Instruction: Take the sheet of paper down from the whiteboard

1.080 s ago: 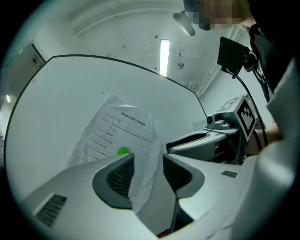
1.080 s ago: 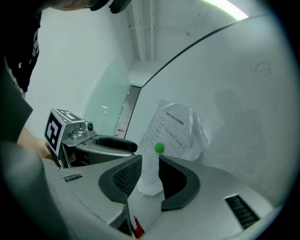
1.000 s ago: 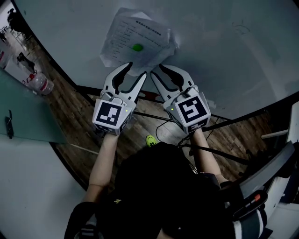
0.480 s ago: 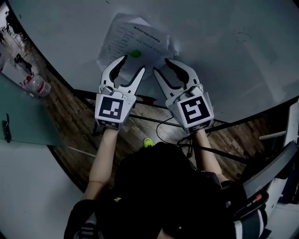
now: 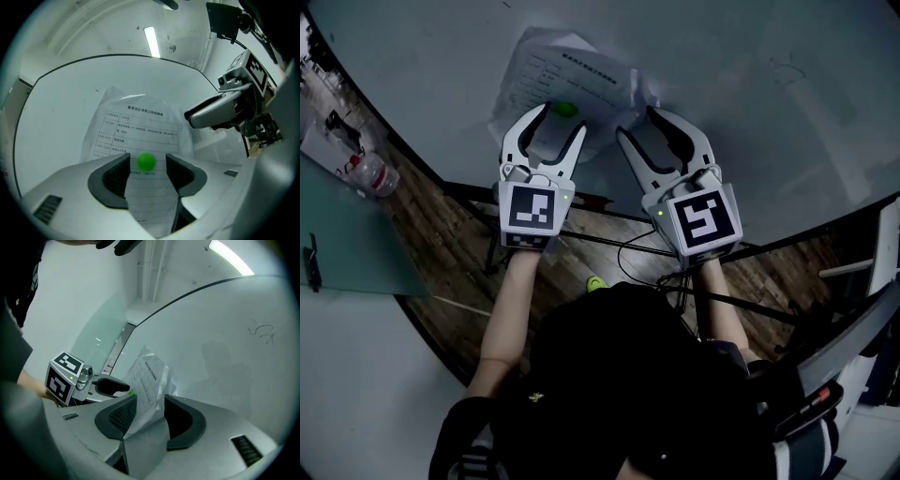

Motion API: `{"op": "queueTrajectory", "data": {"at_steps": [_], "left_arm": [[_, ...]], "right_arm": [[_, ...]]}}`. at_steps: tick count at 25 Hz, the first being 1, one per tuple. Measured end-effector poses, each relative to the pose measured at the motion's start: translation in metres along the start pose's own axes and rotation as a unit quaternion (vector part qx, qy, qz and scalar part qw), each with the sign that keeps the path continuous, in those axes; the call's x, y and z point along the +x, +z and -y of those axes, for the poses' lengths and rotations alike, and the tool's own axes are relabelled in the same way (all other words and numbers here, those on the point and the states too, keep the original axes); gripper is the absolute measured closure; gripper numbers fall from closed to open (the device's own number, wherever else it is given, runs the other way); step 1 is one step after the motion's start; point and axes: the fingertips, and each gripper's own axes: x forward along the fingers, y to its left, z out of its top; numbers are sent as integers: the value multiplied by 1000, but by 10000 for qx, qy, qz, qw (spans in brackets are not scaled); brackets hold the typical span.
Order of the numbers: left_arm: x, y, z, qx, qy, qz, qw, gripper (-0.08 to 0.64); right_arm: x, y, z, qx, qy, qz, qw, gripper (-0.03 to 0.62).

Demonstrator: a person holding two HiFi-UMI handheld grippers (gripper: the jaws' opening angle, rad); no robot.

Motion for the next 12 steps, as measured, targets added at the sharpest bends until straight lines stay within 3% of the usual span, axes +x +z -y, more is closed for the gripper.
{"op": "queueTrajectory", "data": {"at_steps": [12], "left_arm": [[6,-10,1,362,173,-253,9989,347]], "right_arm": [[-5,8,5,-67,-49,93,9999,426]]}}
